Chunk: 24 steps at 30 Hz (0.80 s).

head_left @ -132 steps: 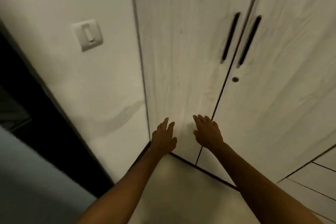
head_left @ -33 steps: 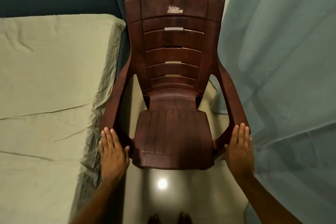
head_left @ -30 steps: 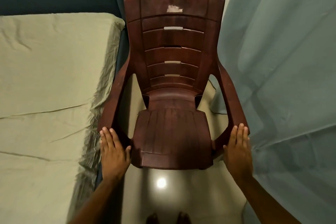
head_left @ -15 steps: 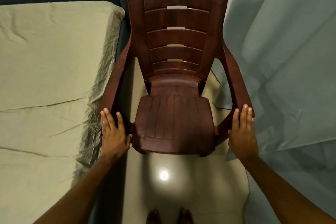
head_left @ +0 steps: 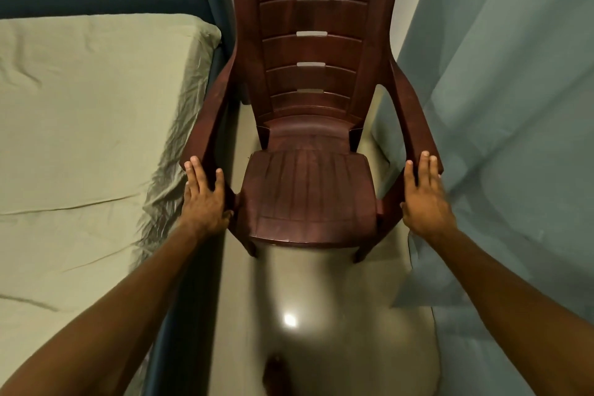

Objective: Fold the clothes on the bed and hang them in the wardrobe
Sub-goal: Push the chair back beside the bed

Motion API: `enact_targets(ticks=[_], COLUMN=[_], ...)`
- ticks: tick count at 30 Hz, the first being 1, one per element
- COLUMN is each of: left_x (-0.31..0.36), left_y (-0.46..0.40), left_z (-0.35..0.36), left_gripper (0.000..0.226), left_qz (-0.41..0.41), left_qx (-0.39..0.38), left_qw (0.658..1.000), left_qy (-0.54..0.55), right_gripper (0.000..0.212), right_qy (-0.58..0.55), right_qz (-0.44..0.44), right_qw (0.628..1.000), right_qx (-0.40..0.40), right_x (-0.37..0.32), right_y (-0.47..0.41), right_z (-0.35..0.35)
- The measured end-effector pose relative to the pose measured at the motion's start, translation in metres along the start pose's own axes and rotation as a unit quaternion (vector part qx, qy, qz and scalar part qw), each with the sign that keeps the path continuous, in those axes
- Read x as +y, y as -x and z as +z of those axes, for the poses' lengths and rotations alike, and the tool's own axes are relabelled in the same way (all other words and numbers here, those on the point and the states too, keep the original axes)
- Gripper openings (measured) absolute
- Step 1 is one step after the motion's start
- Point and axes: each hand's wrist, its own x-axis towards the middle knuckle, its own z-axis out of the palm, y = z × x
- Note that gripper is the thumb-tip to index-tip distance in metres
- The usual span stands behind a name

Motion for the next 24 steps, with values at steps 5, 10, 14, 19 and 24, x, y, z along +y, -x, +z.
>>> enact_targets(ticks=[5,10,14,19,24], left_x=[0.006,0.011,0.010,0.015,0.019], left_y=[-0.042,-0.090,-0.131,-0.187,-0.245], left_z=[-0.019,-0.037,-0.053,-0.079,-0.104], left_gripper=[0.106,0.104,0.103,0.102,0.106], left_qz=[0.000,-0.007,-0.001,-0.005,-0.007], left_qx=[0.003,0.004,0.000,-0.025,-0.056], left_qw=[1.000,1.000,1.000,1.000,0.998], left_qy=[0.000,-0.008,-0.024,-0.016,-0.016], right_gripper=[0.099,0.096,0.097,0.095,0.094], right_qy=[-0.002,-0.007,-0.009,-0.006,0.003], right_qz=[-0.002,0.005,0.004,-0.007,-0.013], right_qw=[1.000,1.000,1.000,0.999,0.999], right_qx=[-0.015,0.002,0.003,-0.034,-0.049], right_x=[0.005,0.005,0.008,0.013,0.017], right_y=[-0.049,-0.097,-0.140,-0.206,-0.278], right_z=[-0.016,-0.026,-0.034,-0.059,-0.077])
